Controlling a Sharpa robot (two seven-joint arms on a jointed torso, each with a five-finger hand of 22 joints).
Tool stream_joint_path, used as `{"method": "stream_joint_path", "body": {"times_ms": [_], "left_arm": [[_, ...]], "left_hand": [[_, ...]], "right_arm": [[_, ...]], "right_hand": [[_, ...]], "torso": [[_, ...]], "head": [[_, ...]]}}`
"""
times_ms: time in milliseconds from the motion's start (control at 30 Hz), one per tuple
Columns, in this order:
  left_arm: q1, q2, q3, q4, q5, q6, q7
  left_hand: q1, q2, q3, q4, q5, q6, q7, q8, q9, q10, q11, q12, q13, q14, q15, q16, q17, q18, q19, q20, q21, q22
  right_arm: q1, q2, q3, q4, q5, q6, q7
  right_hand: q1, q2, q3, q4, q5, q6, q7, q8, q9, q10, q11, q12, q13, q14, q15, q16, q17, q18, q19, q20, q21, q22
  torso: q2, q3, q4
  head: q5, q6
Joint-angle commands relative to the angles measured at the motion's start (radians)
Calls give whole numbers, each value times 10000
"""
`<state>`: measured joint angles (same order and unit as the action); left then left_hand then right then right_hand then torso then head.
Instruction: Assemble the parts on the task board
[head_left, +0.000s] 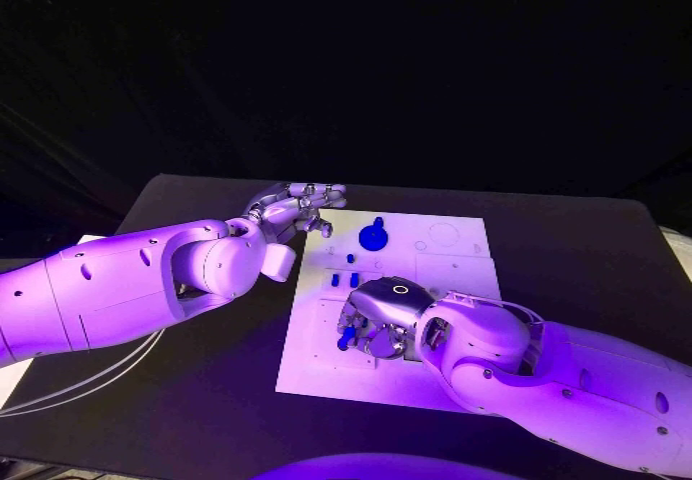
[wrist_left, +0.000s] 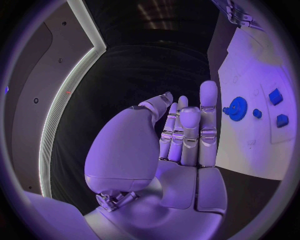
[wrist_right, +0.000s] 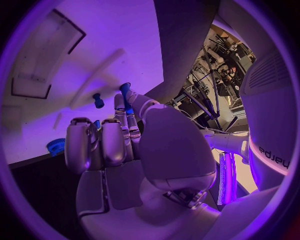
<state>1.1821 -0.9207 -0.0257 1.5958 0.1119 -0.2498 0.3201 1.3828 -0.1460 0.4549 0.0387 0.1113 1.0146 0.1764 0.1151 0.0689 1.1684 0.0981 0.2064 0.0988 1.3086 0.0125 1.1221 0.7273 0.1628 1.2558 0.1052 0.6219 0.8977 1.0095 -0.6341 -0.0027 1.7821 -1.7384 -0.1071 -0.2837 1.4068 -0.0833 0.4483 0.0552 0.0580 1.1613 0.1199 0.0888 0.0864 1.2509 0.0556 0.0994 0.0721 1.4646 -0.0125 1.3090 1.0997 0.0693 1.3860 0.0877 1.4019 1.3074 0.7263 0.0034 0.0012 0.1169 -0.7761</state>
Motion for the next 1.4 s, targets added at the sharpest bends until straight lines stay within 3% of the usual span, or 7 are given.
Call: {"method": "stream_joint_path", "body": {"times_ms": [33, 500, 733, 833, 933, 1267, 1400], "left_arm": [[1, 15, 5, 12, 28, 191, 45], [1, 8, 5, 9, 28, 204, 27], [1, 16, 5, 15, 28, 214, 23], [1, 11, 5, 12, 28, 212, 19], [1, 7, 5, 15, 28, 217, 14], [1, -4, 5, 14, 28, 228, -8], [1, -12, 5, 6, 28, 233, -13]], "left_hand": [[-7, 73, -46, 12, 23, -75, 21, 19, -10, -88, -12, 48, 10, -70, -15, -10, -12, 124, -47, 44, -54, -11], [-7, 73, -46, 12, 23, -75, 21, 19, -10, -88, -12, 48, 10, -70, -15, -10, -12, 124, -47, 44, -54, -11], [-7, 73, -46, 12, 23, -75, 21, 19, -10, -88, -12, 48, 10, -70, -15, -10, -12, 124, -47, 44, -54, -11], [-7, 73, -46, 12, 23, -75, 21, 19, -10, -88, -12, 48, 10, -70, -15, -10, -12, 124, -47, 44, -54, -11], [-7, 73, -46, 12, 23, -75, 21, 19, -10, -88, -12, 48, 10, -70, -15, -10, -12, 124, -47, 44, -54, -11], [-7, 73, -46, 12, 23, -75, 21, 19, -10, -88, -12, 48, 10, -70, -15, -10, -12, 124, -47, 44, -54, -11], [-7, 73, -46, 12, 23, -75, 21, 19, -10, -88, -12, 48, 10, -70, -15, -10, -12, 124, -47, 44, -54, -11]], "right_arm": [[-16, -2, -1, -22, -252, 292, -53], [-18, 138, -20, 0, -682, 558, -304], [-19, 316, -97, -158, -701, 593, -381], [-19, 357, -123, -188, -660, 485, -355], [-19, 374, -135, -197, -627, 360, -328], [-30, 237, -150, -77, -635, -425, -222], [-35, 2, -147, 130, -589, -928, -110]], "right_hand": [[-71, 27, 23, 50, 52, 39, 11, 70, 172, -39, 40, -50, -9, 332, -60, 9, -12, -37, -12, 25, -37, 88], [-107, -6, -7, 54, 66, 13, 27, 47, 174, -54, 56, -86, -14, 322, -47, -9, -47, -31, -34, 33, -56, 63], [-387, -211, -180, 203, 272, -387, 203, -219, 95, -455, 220, -355, -80, 266, 85, -121, -242, 8, -184, 116, -192, -114], [-525, -409, -327, 275, 442, -883, 345, -289, -28, -938, 360, -382, -104, 246, 217, -148, -300, 31, -265, 222, -271, -212], [-570, -519, -487, 302, 501, -1358, 349, -285, -141, -1377, 423, -370, -102, 225, 276, -177, -363, 62, -340, 299, -349, -310], [-492, -573, -1200, 277, 533, -2132, 356, -281, -210, -2552, 621, -326, -91, 149, 421, -297, -614, 135, -556, 448, -596, -616], [-469, -621, -1893, 347, 506, -2506, 307, -273, -206, -3136, 735, -263, -75, 66, 520, -485, -913, 212, -772, 536, -851, -937]], "torso": [[-3, 2, -2], [-4, -9, -1], [-8, -8, 9], [-6, -6, 4], [-8, -12, -3], [-6, -2, 2], [-9, 2, -4]], "head": [[2, 1], [15, -23], [17, -26], [26, -26], [20, -25], [-1, 5], [-31, 26]]}}
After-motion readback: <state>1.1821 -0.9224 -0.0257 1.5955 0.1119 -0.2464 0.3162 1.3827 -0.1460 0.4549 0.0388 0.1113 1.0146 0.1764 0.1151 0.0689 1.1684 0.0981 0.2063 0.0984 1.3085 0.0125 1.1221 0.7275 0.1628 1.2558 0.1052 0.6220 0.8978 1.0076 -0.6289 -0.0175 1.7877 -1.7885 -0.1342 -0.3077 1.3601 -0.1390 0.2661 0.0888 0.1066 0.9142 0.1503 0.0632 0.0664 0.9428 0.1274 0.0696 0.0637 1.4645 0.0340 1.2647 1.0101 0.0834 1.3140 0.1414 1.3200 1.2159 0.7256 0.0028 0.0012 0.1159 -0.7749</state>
